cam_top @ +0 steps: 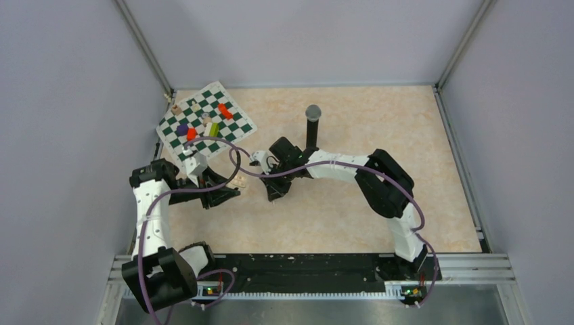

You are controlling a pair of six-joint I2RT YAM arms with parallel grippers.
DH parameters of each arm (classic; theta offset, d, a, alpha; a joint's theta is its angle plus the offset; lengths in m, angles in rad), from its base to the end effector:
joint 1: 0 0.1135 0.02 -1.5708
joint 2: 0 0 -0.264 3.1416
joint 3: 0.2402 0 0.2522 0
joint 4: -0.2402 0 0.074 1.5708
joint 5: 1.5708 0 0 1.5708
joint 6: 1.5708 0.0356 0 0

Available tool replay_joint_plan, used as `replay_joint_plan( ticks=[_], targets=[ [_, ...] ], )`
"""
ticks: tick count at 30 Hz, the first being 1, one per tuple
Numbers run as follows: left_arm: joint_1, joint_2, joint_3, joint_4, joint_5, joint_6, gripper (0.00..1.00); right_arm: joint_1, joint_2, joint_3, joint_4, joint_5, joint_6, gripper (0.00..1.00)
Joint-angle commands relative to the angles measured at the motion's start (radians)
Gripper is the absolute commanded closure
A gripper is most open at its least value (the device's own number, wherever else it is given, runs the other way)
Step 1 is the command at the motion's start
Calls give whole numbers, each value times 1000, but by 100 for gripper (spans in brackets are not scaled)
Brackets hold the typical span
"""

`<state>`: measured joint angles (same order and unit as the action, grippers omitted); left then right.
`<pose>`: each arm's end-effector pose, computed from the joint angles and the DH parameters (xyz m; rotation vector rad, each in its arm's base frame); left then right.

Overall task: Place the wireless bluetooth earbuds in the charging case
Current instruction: Pick up the earbud from the center of the board, then place the earbud in the charging case.

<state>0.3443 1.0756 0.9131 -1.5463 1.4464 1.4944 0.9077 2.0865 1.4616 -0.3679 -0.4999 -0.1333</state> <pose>0.1392 0.0124 0.2877 0.8936 1.5822 -1.0705 0.2583 0.3584 0.1604 -1.4892 2.1944 0.9220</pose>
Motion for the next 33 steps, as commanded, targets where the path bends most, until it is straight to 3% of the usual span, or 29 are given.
replay_joint_plan(
  ticks=[1, 8, 18, 22, 26, 29, 33],
  targets=[
    [-5, -20, -15, -39, 25, 39, 100, 1, -136, 43, 8, -2, -20, 94],
    [-58, 20, 0, -39, -4, 44, 100, -78, -297, 20, 29, 7, -10, 94],
    [-226, 159, 146, -6, -64, -92, 100, -157, -635, -96, 59, 48, -66, 95],
    [-298, 127, 165, 330, -147, -477, 100, -158, -772, -142, 91, 116, -104, 96],
    [-430, -10, 64, 826, -380, -961, 100, -159, -848, -157, 96, 192, -141, 96],
    [-468, -66, 38, 1000, -443, -1036, 100, -159, -891, -173, 114, 243, -151, 97],
    [-469, -76, 8, 1306, -346, -1211, 100, -159, -933, -175, 135, 284, -171, 98]
  ],
)
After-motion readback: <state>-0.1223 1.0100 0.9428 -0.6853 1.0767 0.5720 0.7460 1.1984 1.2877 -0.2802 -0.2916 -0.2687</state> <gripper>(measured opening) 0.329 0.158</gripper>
